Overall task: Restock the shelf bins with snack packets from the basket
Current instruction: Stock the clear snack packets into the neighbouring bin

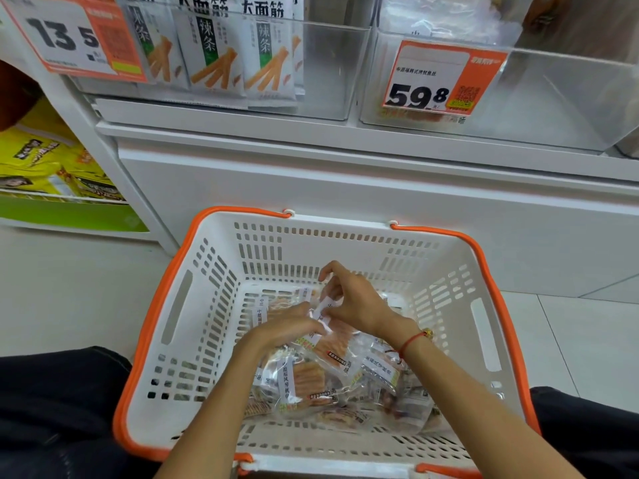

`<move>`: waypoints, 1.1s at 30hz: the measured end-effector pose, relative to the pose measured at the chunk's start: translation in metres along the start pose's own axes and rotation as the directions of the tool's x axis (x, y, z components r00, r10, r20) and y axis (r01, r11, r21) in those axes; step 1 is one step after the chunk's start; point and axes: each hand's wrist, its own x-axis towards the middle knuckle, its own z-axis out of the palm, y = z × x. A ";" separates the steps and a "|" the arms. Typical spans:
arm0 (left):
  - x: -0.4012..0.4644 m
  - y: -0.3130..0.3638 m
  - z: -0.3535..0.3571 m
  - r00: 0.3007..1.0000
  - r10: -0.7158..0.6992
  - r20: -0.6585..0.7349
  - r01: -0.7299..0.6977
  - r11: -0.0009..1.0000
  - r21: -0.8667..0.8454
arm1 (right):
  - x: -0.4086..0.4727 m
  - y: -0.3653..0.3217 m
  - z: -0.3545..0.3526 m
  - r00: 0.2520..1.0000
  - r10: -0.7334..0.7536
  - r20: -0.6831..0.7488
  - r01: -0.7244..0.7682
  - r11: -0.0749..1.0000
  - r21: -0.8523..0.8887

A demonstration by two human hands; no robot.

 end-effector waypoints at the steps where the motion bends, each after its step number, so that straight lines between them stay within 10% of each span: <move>1: 0.000 -0.003 0.001 1.000 0.017 -0.015 -0.018 1.000 -0.008 | 0.000 -0.001 0.002 1.000 0.012 -0.024 -0.010 0.999 0.051; 7: -0.014 -0.026 -0.023 0.935 -0.019 -0.354 -0.025 0.993 -0.119 | -0.005 0.008 0.013 0.938 0.072 -0.338 -0.070 0.997 0.019; 12: -0.008 -0.057 -0.062 0.794 -0.161 -0.587 -0.047 0.945 -0.324 | -0.030 0.043 0.050 0.910 0.204 0.362 -0.064 0.929 -0.364; 19: -0.003 -0.064 -0.070 0.816 -0.280 -0.506 -0.007 0.870 -0.494 | -0.044 0.050 0.095 0.936 0.164 0.312 0.052 0.813 -0.580; 25: 0.001 -0.061 -0.065 0.827 -0.249 -0.503 -0.045 0.864 -0.502 | -0.022 0.026 0.067 0.829 0.225 0.512 -0.256 0.967 -0.009; 29: 0.001 -0.051 -0.060 0.819 -0.205 -0.535 -0.084 0.881 -0.466 | -0.014 0.026 -0.005 0.804 0.104 0.586 -0.309 0.914 0.262; 33: -0.001 -0.032 -0.043 0.853 -0.141 -0.502 -0.085 0.912 -0.400 | -0.012 0.025 -0.039 0.928 0.119 0.353 -0.331 0.696 0.637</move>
